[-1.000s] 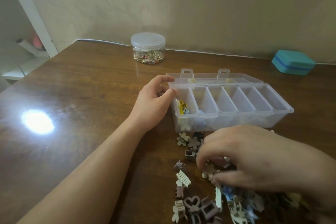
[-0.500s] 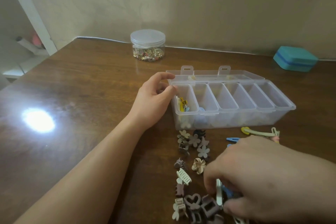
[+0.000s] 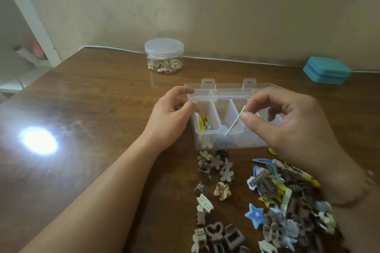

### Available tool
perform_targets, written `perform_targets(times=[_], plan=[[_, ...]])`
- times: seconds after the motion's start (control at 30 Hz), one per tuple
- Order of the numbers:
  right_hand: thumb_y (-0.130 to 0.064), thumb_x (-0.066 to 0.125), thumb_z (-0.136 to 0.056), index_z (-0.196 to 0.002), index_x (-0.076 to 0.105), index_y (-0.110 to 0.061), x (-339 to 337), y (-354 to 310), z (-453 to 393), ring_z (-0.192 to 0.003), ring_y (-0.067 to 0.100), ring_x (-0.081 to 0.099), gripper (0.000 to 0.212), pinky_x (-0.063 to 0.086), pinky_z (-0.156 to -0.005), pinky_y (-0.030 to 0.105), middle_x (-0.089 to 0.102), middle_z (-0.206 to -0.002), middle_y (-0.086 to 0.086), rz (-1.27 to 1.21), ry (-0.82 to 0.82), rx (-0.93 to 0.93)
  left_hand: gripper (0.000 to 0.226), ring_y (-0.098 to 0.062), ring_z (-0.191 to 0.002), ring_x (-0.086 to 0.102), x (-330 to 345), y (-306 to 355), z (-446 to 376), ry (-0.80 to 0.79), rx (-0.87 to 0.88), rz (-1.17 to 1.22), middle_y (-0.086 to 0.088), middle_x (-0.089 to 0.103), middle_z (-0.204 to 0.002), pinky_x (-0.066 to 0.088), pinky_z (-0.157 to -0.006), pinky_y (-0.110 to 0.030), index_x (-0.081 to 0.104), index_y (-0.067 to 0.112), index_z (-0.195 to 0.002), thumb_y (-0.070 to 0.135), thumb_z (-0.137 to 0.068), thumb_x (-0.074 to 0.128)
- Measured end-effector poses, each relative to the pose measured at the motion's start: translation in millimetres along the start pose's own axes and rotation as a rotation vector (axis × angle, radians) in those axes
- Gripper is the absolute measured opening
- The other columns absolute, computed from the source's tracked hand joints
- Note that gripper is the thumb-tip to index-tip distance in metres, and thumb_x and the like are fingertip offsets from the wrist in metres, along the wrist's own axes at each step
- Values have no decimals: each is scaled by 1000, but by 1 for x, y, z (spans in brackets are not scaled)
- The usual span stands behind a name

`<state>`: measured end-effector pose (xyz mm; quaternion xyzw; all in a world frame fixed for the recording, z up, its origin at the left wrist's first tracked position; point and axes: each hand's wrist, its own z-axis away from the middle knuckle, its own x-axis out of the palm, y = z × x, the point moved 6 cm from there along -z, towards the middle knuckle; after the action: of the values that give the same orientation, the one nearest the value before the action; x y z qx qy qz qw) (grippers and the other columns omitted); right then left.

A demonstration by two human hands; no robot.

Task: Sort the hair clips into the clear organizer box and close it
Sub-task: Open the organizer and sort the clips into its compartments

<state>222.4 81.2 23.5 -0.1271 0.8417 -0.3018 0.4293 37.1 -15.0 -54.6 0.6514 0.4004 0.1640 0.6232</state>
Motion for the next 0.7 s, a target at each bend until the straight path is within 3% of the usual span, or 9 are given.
perform_targets(times=[0.17, 0.23, 0.33, 0.4, 0.47, 0.57, 0.7], plan=[[-24, 71, -85, -86, 68, -26, -6, 5, -3, -82, 6, 63, 4, 49, -66, 21, 68, -84, -18, -2, 209, -53, 32, -10, -97, 69, 0, 2, 0, -7, 4, 3, 3, 76, -98, 47, -75, -19, 59, 27, -126, 22, -94, 57], [-28, 71, -84, -87, 70, -25, -7, 6, -1, -83, 4, 62, 4, 49, -71, 21, 69, -86, -15, 110, 238, -73, 32, -11, -96, 69, 0, 1, 0, -5, 4, 1, 3, 76, -96, 47, -73, -16, 59, 27, -126, 22, -94, 57], [-38, 66, -85, -82, 75, -23, 7, 8, -2, -88, 10, 64, 17, 52, -81, 39, 71, -85, -12, 283, 106, -103, 31, -12, -94, 69, -1, 1, 0, 3, 10, -10, 2, 76, -93, 47, -68, -10, 60, 28, -125, 22, -94, 57], [-40, 65, -88, -77, 76, -23, 11, 5, -1, -87, 11, 64, 23, 50, -82, 42, 71, -82, -14, 293, 73, -136, 31, -11, -94, 69, -1, 1, 0, 2, 7, -12, 3, 76, -93, 49, -71, -14, 60, 28, -124, 23, -94, 57], [-41, 64, -87, -78, 75, -23, 8, -2, -1, -85, 11, 63, 23, 50, -79, 42, 70, -81, -14, 324, 40, -176, 33, -12, -95, 69, -1, 1, 0, 3, 4, -12, 3, 76, -95, 52, -77, -20, 60, 29, -125, 28, -91, 58], [-38, 65, -86, -92, 73, -26, 1, -24, 4, -81, 6, 63, 16, 52, -71, 33, 68, -85, -17, 266, -144, -261, 36, -16, -97, 69, -1, 1, 1, 4, 0, -14, 1, 75, -97, 53, -84, -31, 60, 29, -125, 31, -88, 58], [-41, 66, -85, -107, 69, -30, -11, -48, 30, -87, 7, 64, 24, 51, -70, 26, 66, -91, -20, 190, -346, -340, 32, -14, -97, 69, -1, 1, 1, 9, -8, -10, 1, 76, -97, 50, -79, -23, 60, 28, -125, 24, -94, 58]])
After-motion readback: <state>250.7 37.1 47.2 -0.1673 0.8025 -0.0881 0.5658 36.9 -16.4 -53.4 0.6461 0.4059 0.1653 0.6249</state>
